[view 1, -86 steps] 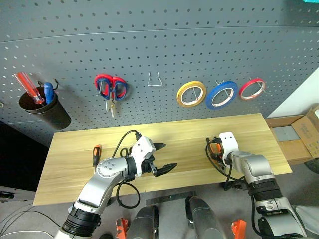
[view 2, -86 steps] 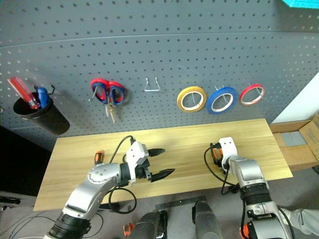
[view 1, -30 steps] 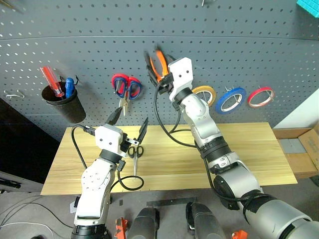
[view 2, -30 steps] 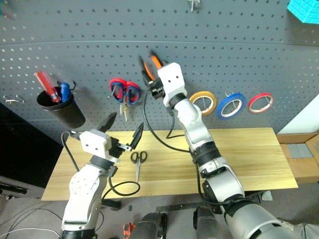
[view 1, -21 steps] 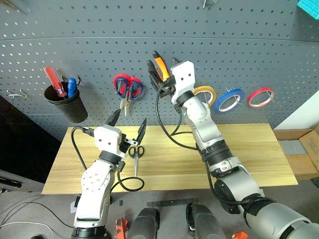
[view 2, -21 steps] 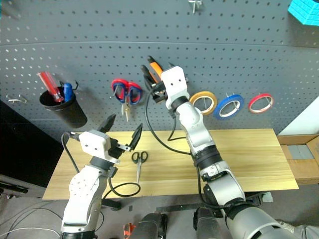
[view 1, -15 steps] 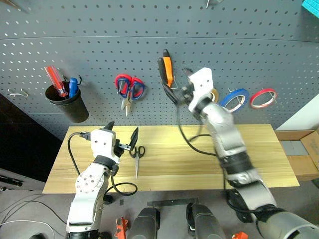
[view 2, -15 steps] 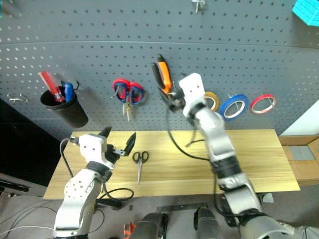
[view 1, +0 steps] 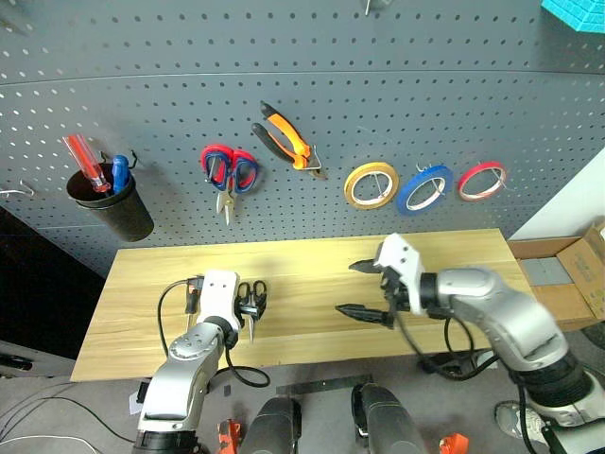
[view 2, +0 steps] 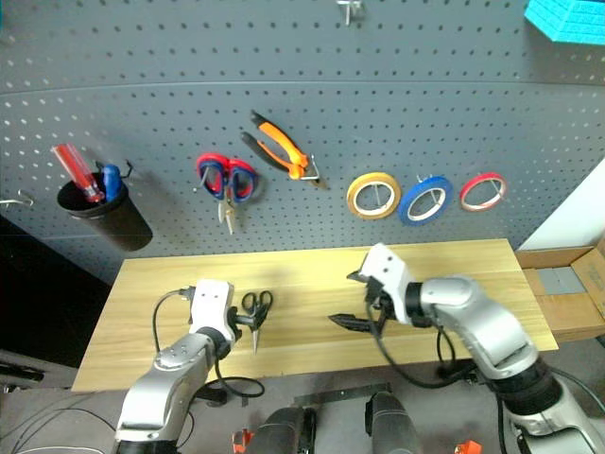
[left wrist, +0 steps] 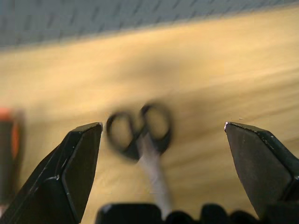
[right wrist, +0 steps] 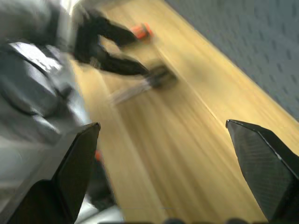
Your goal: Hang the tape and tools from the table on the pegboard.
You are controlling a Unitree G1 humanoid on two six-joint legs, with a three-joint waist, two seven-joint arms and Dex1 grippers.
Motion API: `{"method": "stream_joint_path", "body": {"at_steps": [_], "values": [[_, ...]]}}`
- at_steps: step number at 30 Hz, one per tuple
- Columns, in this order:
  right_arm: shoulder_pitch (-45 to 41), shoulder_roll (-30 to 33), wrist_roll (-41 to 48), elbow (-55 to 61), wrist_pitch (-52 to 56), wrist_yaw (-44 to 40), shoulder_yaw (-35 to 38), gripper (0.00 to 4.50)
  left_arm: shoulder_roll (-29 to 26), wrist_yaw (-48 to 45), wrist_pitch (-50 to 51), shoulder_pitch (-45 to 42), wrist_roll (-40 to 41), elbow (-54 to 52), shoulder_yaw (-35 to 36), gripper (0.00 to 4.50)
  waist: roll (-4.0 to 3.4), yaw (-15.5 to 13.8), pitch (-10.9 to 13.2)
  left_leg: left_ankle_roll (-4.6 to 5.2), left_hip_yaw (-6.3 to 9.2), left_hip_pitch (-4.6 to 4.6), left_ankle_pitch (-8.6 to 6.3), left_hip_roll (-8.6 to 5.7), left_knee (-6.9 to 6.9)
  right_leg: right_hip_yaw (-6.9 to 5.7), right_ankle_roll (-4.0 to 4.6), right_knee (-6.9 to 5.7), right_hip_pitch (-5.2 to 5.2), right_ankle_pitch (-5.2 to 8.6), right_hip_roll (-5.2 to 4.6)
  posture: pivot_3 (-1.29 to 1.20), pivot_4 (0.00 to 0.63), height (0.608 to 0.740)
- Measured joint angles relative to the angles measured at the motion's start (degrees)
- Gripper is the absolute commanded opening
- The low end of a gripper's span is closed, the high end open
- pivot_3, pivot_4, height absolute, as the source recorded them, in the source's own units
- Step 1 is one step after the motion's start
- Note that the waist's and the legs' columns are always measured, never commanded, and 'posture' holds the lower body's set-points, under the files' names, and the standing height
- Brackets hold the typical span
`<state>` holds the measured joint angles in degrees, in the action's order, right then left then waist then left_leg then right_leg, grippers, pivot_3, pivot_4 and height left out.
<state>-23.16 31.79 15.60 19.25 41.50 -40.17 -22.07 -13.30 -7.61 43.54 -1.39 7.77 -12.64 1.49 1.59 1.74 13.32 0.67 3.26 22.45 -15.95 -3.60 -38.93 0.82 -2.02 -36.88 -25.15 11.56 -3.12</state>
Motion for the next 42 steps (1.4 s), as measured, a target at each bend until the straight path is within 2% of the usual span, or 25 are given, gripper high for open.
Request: {"method": "stream_joint_path", "body": {"at_steps": [8, 15, 18, 28, 30, 33, 37, 39, 42], "values": [[0.3, -5.2, -3.7, -1.7, -3.0, 3.7, -0.4, 4.48, 3.7, 3.1, 4.9, -1.2, -0.4, 3.7, 0.6, 4.5, 0.01, -0.1, 0.0, -0.05, 0.04, 0.04, -0.02, 0.0, 0.01, -0.01, 0.01, 0.02, -0.04, -0.01, -0.01, -0.05, 0.233, 0.74], [0.3, -5.0, -5.4, -4.0, -3.5, 3.8, 0.4, 4.48, 8.1, 6.8, 2.7, -6.1, -1.3, 13.1, 2.8, 4.5, -0.01, -0.1, 0.0, -0.05, 0.03, -0.01, -0.03, -0.01, 0.01, -0.02, 0.0, 0.01, -0.01, -0.01, -0.03, -0.09, 0.235, 0.74], [0.3, -4.3, -5.4, -3.9, -3.5, 3.4, 0.9, 4.5, 8.2, 7.3, 0.8, -6.2, -1.9, 14.4, 3.0, 3.96, -0.03, 0.1, 0.0, -0.05, 0.0, -0.04, -0.03, -0.01, 0.02, 0.01, 0.0, 0.01, 0.01, -0.01, -0.03, -0.09, 0.235, 0.74], [1.5, -4.1, -5.5, -3.6, -3.3, 3.0, 1.3, 4.5, 8.5, 9.0, 1.1, -6.0, -2.3, 14.3, 5.1, 0.64, -0.05, 0.1, 0.0, -0.05, 0.0, -0.1, -0.03, -0.01, 0.02, 0.0, -0.01, 0.02, 0.1, -0.01, -0.03, -0.09, 0.226, 0.74], [1.5, -4.3, -5.5, -3.6, -3.3, 3.0, 1.3, 4.5, 7.9, 8.0, 1.3, -5.0, -2.2, 13.1, 4.9, 0.1, -0.05, 0.1, 0.0, -0.05, 0.0, -0.1, -0.03, 0.0, 0.02, 0.0, -0.01, 0.02, 0.08, -0.01, -0.03, -0.08, 0.226, 0.74], [1.0, -4.9, -5.5, -4.0, -3.7, 3.1, 2.0, 4.5, 6.8, 6.4, 0.3, -4.0, -2.1, 12.5, 4.7, 0.1, -0.05, 0.1, 0.0, -0.06, 0.01, -0.09, -0.03, 0.0, 0.02, -0.01, -0.01, 0.02, 0.07, -0.01, -0.02, -0.07, 0.218, 0.74], [-1.0, -5.9, -5.4, -5.6, -4.9, 2.9, 3.2, 4.5, 4.4, 4.0, -6.1, -3.4, -2.4, 12.0, 4.5, 0.1, -0.02, 0.0, 0.0, -0.06, 0.01, -0.04, -0.03, 0.0, 0.02, -0.02, 0.0, 0.03, 0.03, -0.01, -0.03, -0.05, 0.206, 0.74], [-2.0, -6.0, -5.3, -6.4, -5.9, 2.1, 3.7, 4.5, 2.3, 1.1, -12.9, -2.3, -2.3, 9.0, 4.5, 0.1, -0.02, 0.0, 0.0, -0.1, 0.01, 0.05, -0.04, 0.01, 0.04, 0.01, 0.01, 0.04, -0.07, -0.02, -0.04, -0.04, 0.202, 0.74], [-3.4, -5.9, -3.8, -6.5, -6.6, -1.4, 4.3, 4.5, 3.6, -0.8, -23.2, -1.6, 0.0, 4.4, 6.9, 0.1, -0.02, -0.2, 0.0, -0.14, 0.05, 0.16, -0.05, 0.02, 0.03, 0.02, 0.02, 0.15, -0.11, -0.02, -0.04, -0.02, 0.197, 0.74]]}}
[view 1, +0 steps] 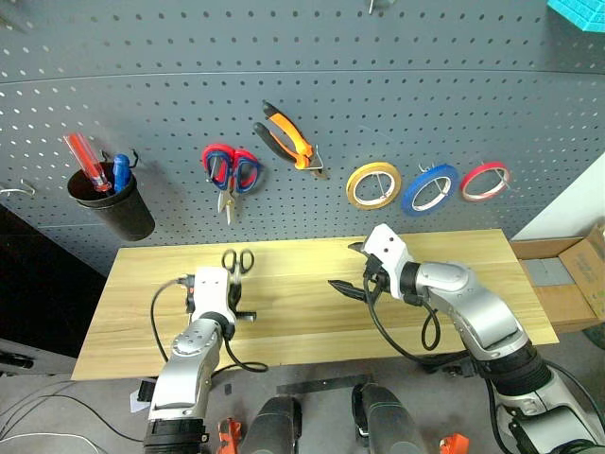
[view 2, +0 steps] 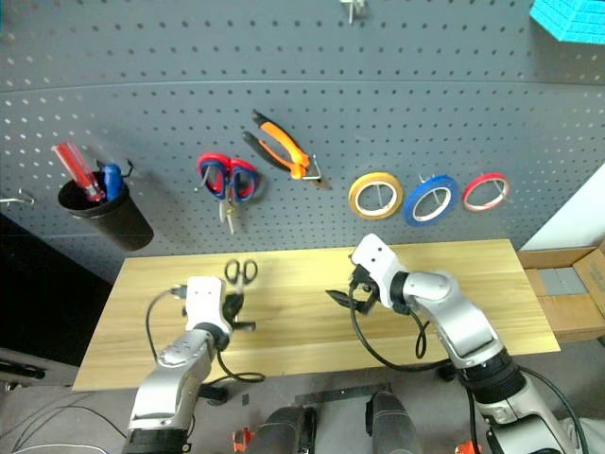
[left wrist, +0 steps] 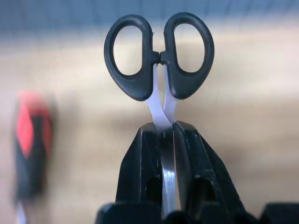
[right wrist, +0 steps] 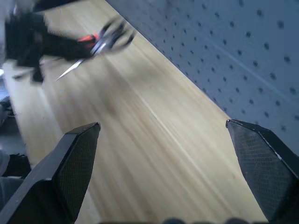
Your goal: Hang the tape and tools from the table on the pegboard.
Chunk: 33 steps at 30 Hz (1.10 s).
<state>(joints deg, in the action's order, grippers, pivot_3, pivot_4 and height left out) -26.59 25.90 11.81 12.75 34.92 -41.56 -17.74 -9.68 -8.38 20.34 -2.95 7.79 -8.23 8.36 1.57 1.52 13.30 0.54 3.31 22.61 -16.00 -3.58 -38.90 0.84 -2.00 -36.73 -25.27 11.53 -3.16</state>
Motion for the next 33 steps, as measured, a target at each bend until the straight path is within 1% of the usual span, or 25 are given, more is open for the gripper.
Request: {"method": "stream_joint_path", "body": {"at_steps": [2, 4, 7, 9, 11, 16, 33], "values": [[-0.7, 0.0, 2.1, 1.1, -0.3, -2.9, 0.2, 4.5, 1.0, -1.1, -5.9, 0.3, 2.2, -3.3, 1.6, 0.1, 0.0, -0.1, 0.0, -0.01, 0.04, 0.08, -0.01, 0.02, 0.0, 0.02, 0.0, 0.03, -0.04, 0.0, 0.0, -0.01, 0.196, 0.74], [-1.9, -0.1, 4.9, 2.8, -0.3, -5.8, 0.9, 4.5, -0.5, -4.5, -12.6, 2.5, 3.2, -7.5, 1.8, 0.1, 0.0, 0.2, 0.0, -0.04, 0.02, 0.07, -0.03, 0.04, 0.03, 0.06, 0.01, 0.01, -0.07, 0.01, 0.02, 0.01, 0.19, 0.74], [-4.9, -1.0, 7.4, 3.4, -0.7, -7.9, 2.1, 4.5, -5.3, -7.3, -22.0, 4.5, -1.9, -9.9, -0.4, 0.1, -0.02, -0.1, 0.0, -0.02, 0.03, 0.01, -0.04, 0.04, 0.06, 0.03, 0.03, 0.0, -0.02, 0.01, 0.03, 0.02, 0.187, 0.74], [-6.0, -1.8, 7.5, 2.9, -1.2, -8.6, 2.1, 4.5, -5.8, -7.5, -25.1, 4.6, -4.6, -10.4, -2.4, 0.1, 0.04, -0.5, -0.1, 0.0, 0.03, 0.01, -0.04, 0.02, 0.01, -0.01, 0.02, 0.01, 0.03, 0.01, 0.02, 0.04, 0.177, 0.74], [-6.2, -2.2, 7.3, 1.4, -2.2, -9.4, 1.8, 4.5, -5.6, -7.4, -26.1, 4.6, -5.6, -11.4, -4.0, 0.1, 0.18, -1.2, -0.1, 0.0, 0.03, 0.01, -0.04, 0.01, 0.0, -0.06, 0.02, 0.01, 0.02, 0.0, 0.02, 0.04, 0.175, 0.74], [-7.3, -2.6, 7.0, -1.9, -4.2, -10.7, 1.6, 4.5, -5.0, -5.7, -27.1, 4.6, -6.7, -12.5, -3.9, 0.1, 0.18, -1.7, -0.1, -0.01, 0.04, 0.02, -0.04, 0.02, 0.01, -0.09, 0.02, -0.03, -0.02, 0.0, 0.03, 0.05, 0.171, 0.74], [-8.2, -3.2, 5.2, -2.0, -5.4, -10.9, 0.8, 4.5, -3.6, -2.2, -24.8, 1.8, -8.6, -8.8, -4.0, 0.1, 0.2, -2.0, -0.2, -0.03, 0.03, 0.01, -0.02, 0.01, 0.0, -0.16, 0.02, -0.07, -0.03, 0.0, 0.04, 0.03, 0.171, 0.74]]}}
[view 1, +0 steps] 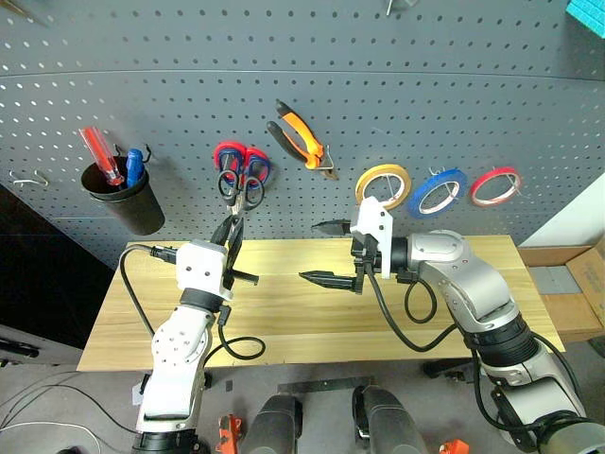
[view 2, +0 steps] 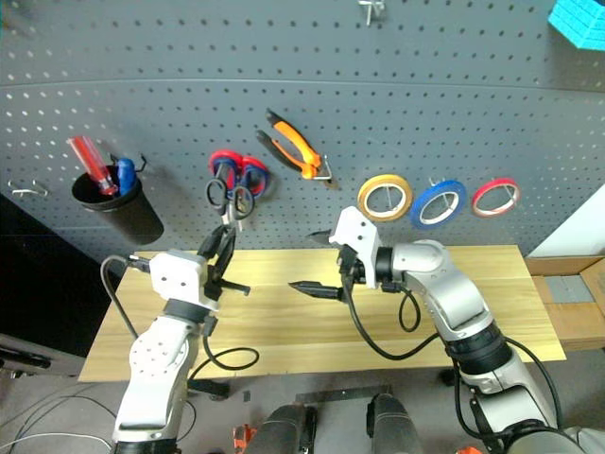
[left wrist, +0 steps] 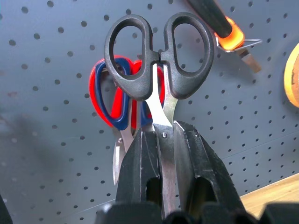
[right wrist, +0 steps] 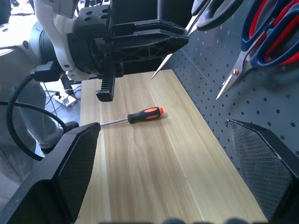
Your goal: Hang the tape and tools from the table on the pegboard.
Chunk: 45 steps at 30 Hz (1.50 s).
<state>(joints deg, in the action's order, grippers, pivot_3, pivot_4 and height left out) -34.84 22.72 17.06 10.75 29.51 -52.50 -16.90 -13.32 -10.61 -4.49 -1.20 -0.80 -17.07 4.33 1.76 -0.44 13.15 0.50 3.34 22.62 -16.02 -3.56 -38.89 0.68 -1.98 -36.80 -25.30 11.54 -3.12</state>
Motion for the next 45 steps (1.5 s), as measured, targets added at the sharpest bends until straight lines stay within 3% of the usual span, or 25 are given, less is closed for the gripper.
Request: {"method": "stream_joint_path", "body": {"at_steps": [18, 30, 39, 45], "values": [[0.1, 0.1, -0.7, 0.0, 0.0, 0.2, -0.1, 4.5, 0.3, 3.3, 4.4, -4.9, -2.0, 3.0, 0.4, 0.1, 0.04, 0.0, -0.3, -0.07, -0.02, -0.01, 0.04, -0.02, -0.03, 0.01, 0.0, -0.04, 0.0, -0.01, 0.0, 0.02, 0.154, 0.74], [0.5, -0.2, -2.3, 0.3, 0.0, 0.2, -0.8, 4.5, 2.4, 9.7, 8.0, -19.2, -3.9, 19.3, 1.0, 0.1, 0.15, 0.2, -1.1, -0.24, -0.05, -0.03, 0.14, -0.03, -0.07, 0.02, -0.02, -0.08, 0.0, -0.02, 0.01, 0.0, 0.146, 0.74], [0.9, -1.0, -2.3, 0.8, 0.1, 3.0, -0.1, 4.5, 3.3, 10.3, 8.0, -17.1, -1.9, 20.1, 1.7, 3.26, 0.12, 0.6, -1.1, -0.24, -0.06, -0.04, 0.14, -0.01, -0.06, 0.03, -0.01, -0.11, -0.02, -0.02, 0.01, 0.0, 0.162, 0.74], [-2.2, -6.4, -0.1, -1.0, 0.0, 8.8, 5.7, 4.5, 1.3, 9.6, 11.1, -12.7, -1.2, 18.7, 3.2, 3.26, 0.12, 0.6, -1.1, -0.23, -0.07, -0.07, 0.13, -0.02, -0.06, 0.06, -0.01, -0.15, -0.03, -0.02, 0.01, 0.02, 0.167, 0.74]]}}
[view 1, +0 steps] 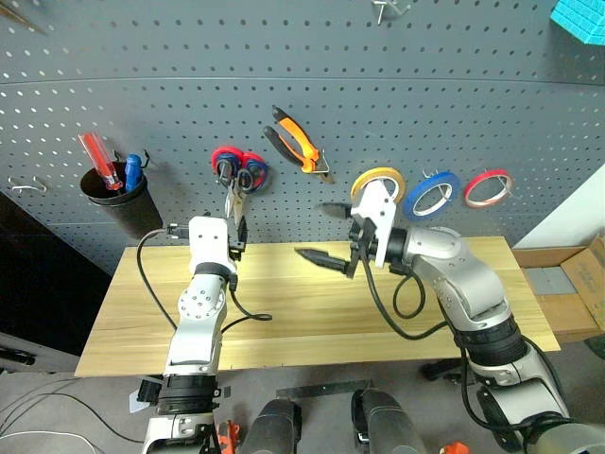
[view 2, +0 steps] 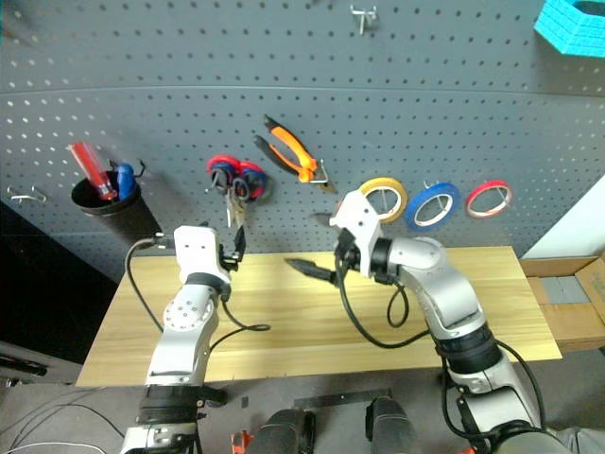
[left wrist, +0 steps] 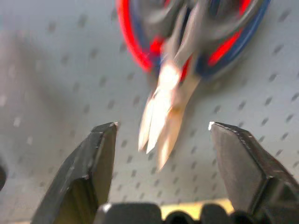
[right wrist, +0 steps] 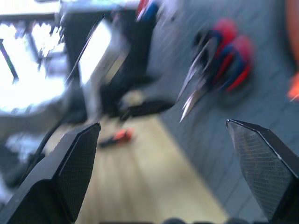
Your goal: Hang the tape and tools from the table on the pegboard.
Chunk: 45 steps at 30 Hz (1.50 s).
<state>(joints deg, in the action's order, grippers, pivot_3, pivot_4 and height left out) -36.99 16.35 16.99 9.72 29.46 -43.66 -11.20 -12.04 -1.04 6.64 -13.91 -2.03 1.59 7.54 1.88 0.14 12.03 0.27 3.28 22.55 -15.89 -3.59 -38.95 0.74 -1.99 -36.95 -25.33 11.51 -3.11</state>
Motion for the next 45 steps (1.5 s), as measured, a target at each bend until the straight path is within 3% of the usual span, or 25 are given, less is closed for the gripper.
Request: {"method": "stream_joint_path", "body": {"at_steps": [6, 10, 13, 16, 21, 29, 32, 38, 45], "values": [[0.2, 1.1, 0.1, -1.2, -0.2, -1.8, -0.4, 4.5, -4.9, -5.5, 11.1, 8.2, 7.0, -4.3, 6.8, 3.26, -0.02, 0.1, 0.0, 0.19, 0.0, -0.05, -0.12, 0.02, 0.04, -0.01, 0.01, 0.0, -0.01, 0.01, 0.01, 0.04, 0.174, 0.74], [2.4, 5.1, 0.1, 0.6, 1.8, -7.3, -5.1, 4.5, -6.8, -6.2, 21.9, 10.4, 9.2, -3.3, 9.5, 3.26, -0.01, -0.5, 0.0, 0.25, 0.1, -0.05, -0.14, 0.0, 0.0, -0.14, 0.01, 0.04, 0.08, 0.01, -0.01, 0.04, 0.177, 0.74], [3.3, 7.7, -0.4, 2.6, 3.7, -9.8, -9.4, 4.5, -9.1, -5.8, 27.2, 8.8, 9.8, -1.3, 11.1, 3.26, 0.0, -0.6, 0.0, 0.24, 0.12, -0.09, -0.14, 0.0, -0.01, -0.15, 0.01, 0.02, 0.11, 0.01, -0.01, 0.05, 0.18, 0.74], [3.3, 6.3, -2.7, 1.1, 3.8, -7.4, -10.5, 4.5, -11.4, -6.1, 30.0, 5.0, 9.8, 2.7, 11.3, 3.26, 0.0, -0.5, 0.0, 0.2, 0.11, -0.15, -0.12, 0.0, 0.0, -0.13, 0.01, -0.02, 0.13, 0.01, -0.01, 0.04, 0.183, 0.74], [3.2, 1.1, -4.5, -4.6, 5.7, -2.0, -10.4, 4.5, -11.5, -8.3, 30.8, -0.7, 9.5, 12.4, 7.9, 3.26, 0.01, -0.5, -0.1, -0.01, 0.09, -0.13, 0.0, 0.0, 0.02, -0.12, 0.02, -0.01, 0.08, 0.01, -0.02, 0.04, 0.185, 0.74], [4.7, 1.1, -5.6, -5.6, 6.2, -1.0, -10.7, 4.5, -11.4, -8.2, 32.0, -3.3, 8.0, 21.6, 4.8, 3.26, 0.02, -0.1, -0.1, -0.01, 0.09, -0.12, -0.04, 0.01, 0.04, -0.11, 0.01, -0.01, 0.04, 0.01, -0.02, 0.02, 0.18, 0.74], [4.7, 1.1, -5.6, -5.5, 6.2, -0.7, -10.7, 4.5, -11.4, -7.6, 32.5, -4.0, 7.4, 22.0, 4.0, 2.63, 0.04, 0.0, -0.2, 0.14, 0.07, -0.16, -0.13, 0.0, 0.03, -0.09, 0.01, -0.01, 0.07, 0.0, -0.03, 0.02, 0.177, 0.74], [4.6, 0.3, -3.2, -4.2, 7.9, -0.9, -8.7, 4.5, -11.4, -7.6, 32.8, -2.9, 7.4, 20.6, 4.0, 0.57, 0.03, 0.1, -0.2, 0.11, 0.07, -0.15, -0.13, 0.01, 0.04, -0.05, 0.01, -0.02, 0.04, 0.0, -0.03, 0.02, 0.175, 0.74], [3.6, -0.9, 7.7, 3.7, 8.3, -7.1, -3.0, 4.5, -12.7, -11.4, 22.6, 5.9, 7.3, 3.5, 3.9, 0.45, 0.04, -0.1, -0.2, 0.07, 0.15, -0.03, -0.16, 0.06, 0.05, 0.06, 0.02, 0.09, 0.02, 0.0, -0.04, 0.06, 0.164, 0.74]]}}
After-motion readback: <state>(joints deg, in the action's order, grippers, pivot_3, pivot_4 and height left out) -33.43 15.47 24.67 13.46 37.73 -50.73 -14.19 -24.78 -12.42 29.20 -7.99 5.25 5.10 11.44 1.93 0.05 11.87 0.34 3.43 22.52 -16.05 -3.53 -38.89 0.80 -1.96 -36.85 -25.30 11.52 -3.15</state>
